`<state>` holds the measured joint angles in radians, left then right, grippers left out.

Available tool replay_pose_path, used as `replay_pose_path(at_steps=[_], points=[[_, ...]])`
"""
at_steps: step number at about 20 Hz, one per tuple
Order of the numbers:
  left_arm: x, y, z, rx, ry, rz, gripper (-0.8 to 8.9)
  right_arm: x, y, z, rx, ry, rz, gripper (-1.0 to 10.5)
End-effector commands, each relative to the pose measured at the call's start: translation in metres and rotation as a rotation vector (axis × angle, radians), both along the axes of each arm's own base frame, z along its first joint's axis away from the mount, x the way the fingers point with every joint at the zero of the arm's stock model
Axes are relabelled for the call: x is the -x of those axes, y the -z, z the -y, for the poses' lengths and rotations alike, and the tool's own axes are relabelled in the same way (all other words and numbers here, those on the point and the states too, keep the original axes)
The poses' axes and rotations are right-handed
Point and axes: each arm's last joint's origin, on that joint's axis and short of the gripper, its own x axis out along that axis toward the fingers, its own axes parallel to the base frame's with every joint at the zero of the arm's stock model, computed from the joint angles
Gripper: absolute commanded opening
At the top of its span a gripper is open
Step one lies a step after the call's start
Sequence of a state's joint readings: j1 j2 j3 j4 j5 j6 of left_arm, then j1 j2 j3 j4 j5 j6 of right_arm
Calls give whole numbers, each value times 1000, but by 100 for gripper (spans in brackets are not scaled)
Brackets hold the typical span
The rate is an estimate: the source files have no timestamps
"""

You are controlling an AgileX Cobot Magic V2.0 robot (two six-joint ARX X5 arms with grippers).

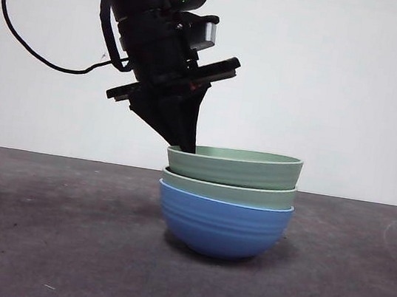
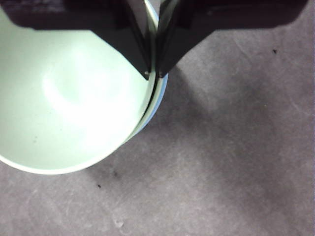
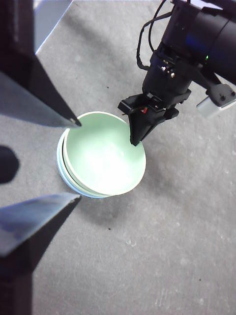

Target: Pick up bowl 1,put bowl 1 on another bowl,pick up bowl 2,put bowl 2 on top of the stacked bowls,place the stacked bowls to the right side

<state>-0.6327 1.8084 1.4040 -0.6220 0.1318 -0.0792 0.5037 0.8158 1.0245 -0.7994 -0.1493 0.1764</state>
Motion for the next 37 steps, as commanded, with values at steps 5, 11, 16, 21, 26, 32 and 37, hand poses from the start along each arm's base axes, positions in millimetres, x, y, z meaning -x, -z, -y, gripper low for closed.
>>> replay_pose_path(at_steps=[5, 11, 16, 21, 26, 32, 37], points=[[4, 8, 4, -18, 12, -40, 226, 0, 1, 0, 1, 5, -10, 222], [5, -14, 3, 5, 12, -9, 226, 2, 5, 1, 26, 5, -55, 227], [16, -55, -6, 8, 12, 10, 226, -5, 10, -3, 40, 7, -86, 335], [39, -119, -23, 39, 30, 67, 226, -42, 32, -23, 98, 5, -194, 505], [76, -171, -50, 87, 58, 170, 226, -90, 70, -50, 128, 16, -288, 505], [119, -207, -83, 153, 57, 263, 225, -133, 134, -73, 186, 46, -448, 505], [135, -214, -95, 154, 57, 265, 225, -146, 165, -83, 142, 31, -556, 499]])
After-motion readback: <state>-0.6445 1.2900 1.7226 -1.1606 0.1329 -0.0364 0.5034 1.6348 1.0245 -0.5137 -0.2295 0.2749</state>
